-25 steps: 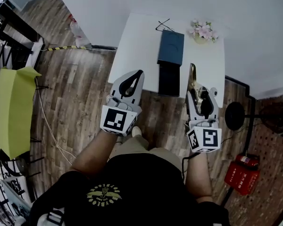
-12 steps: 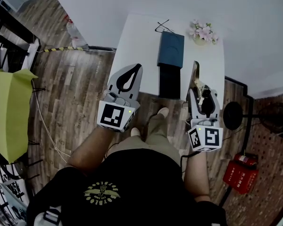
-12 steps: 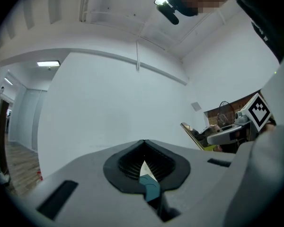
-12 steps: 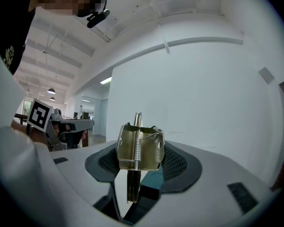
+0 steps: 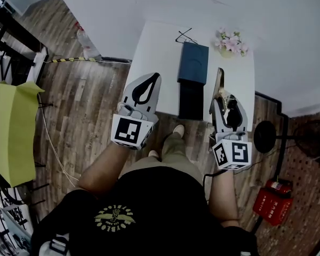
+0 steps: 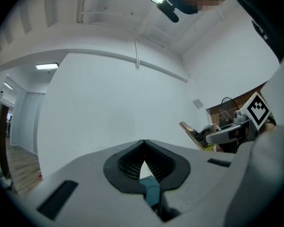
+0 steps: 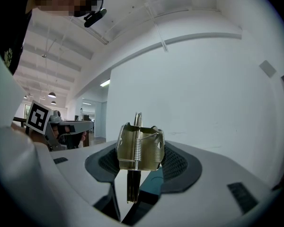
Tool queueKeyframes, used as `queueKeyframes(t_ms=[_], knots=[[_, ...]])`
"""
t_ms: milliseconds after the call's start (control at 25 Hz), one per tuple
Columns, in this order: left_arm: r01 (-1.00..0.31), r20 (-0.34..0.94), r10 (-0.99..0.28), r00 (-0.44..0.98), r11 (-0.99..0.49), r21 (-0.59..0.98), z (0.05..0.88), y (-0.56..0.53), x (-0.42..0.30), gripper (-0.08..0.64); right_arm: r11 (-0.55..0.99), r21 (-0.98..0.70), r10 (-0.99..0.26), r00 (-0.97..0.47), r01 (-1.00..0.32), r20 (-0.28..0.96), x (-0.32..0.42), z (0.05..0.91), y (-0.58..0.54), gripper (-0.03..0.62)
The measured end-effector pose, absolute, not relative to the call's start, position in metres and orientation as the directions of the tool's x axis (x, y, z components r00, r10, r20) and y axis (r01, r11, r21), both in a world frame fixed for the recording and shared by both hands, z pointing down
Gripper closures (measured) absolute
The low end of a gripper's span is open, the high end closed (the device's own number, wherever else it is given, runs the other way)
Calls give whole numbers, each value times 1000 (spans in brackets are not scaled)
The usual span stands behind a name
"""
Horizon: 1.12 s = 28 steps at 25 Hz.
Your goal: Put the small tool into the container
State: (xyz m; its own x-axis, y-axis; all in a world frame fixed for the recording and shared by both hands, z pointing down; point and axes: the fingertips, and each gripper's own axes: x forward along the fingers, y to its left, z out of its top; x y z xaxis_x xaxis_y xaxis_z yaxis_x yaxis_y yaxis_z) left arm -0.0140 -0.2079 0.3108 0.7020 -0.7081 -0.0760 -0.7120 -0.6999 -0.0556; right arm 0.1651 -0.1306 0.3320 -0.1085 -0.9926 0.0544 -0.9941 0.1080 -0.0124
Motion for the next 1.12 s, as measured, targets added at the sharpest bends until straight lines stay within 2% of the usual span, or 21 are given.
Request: queueKeyframes(t_ms=[1120], knots=[[-729,-18,-728,685,-685,-5,344,-260,27,552,151,-58,-982,-156,-987,106,199,354,-188,368]])
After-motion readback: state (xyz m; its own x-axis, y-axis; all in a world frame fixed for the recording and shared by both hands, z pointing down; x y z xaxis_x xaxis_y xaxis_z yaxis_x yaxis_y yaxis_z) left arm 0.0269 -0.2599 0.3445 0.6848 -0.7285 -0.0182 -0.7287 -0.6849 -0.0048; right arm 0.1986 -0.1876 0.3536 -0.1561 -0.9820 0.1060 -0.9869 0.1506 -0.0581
